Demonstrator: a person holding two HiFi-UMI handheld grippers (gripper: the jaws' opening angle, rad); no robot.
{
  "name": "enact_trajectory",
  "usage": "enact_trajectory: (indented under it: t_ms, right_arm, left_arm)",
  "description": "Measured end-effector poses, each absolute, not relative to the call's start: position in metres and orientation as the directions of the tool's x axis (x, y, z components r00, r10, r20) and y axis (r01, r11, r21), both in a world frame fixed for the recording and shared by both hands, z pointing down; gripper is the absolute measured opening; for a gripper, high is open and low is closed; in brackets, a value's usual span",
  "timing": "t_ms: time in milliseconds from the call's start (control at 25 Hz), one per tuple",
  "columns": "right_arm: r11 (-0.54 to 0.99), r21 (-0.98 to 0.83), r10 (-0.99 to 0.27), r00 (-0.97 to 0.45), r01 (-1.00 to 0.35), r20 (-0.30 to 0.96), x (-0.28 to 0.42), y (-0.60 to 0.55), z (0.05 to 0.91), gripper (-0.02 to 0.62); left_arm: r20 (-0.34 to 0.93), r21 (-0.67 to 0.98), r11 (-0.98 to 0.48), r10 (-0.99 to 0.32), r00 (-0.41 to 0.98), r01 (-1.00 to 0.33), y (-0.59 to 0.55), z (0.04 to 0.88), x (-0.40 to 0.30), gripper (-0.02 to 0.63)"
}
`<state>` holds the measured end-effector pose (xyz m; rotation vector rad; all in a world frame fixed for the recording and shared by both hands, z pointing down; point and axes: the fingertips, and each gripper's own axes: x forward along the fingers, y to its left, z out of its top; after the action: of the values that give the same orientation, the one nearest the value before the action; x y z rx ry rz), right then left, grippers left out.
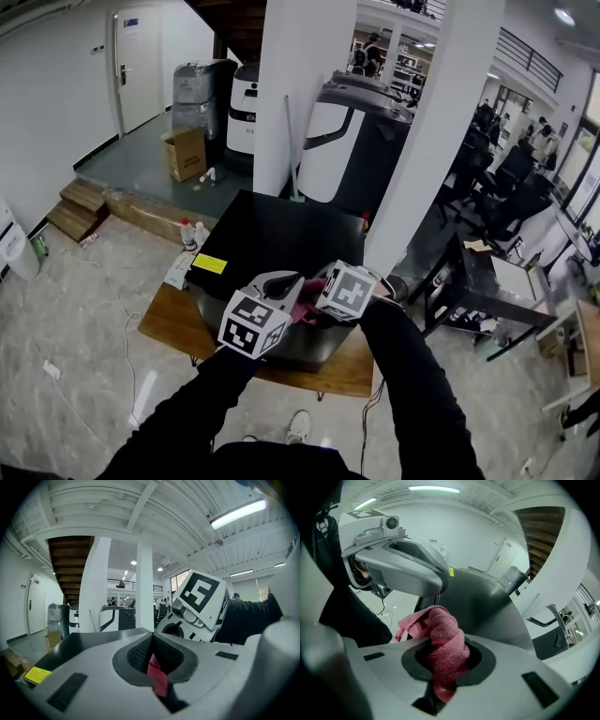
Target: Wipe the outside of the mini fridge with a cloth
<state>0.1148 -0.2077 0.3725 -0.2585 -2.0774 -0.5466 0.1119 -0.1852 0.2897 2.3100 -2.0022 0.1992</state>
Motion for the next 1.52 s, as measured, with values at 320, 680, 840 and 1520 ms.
enact_trajectory:
  t_ms: [320, 680, 840, 1520]
  right_arm:
    - [0.905, 0.408, -0.15, -0.808, 0.12, 0.571, 0.136, -0.191, 0.302, 0.081]
    - [0.969, 0.162, -0.197, -0.98, -0.189, 0.031, 0.163, -0.107, 0.247, 0.087]
    - [0.979, -0.108, -0.182, -0.979, -0.172, -0.088, 0.151, -0.074, 0.279, 0.087]
    - [0.668, -0.743, -0.08, -0.997, -0.037, -0.022, -0.006, -0.027, 0.442, 0.086]
  left_arm:
    - [0.058, -0.053, -0.163, -0.985, 0.16, -0.985, -0.141, 0.273, 0.119, 0.006]
    - [-0.112, -0.075, -0.052, -0.992, 0.06, -0.996, -0.079, 0.255, 0.082, 0.006]
    - [-0.14, -0.066, 0.045, -0.99, -0.036, -0.997, -0.043, 0.274, 0.044, 0.006]
    - [0.007, -0.073, 0.256, -0.966, -0.257, -0.964, 0.033, 0.383, -0.041, 0.006]
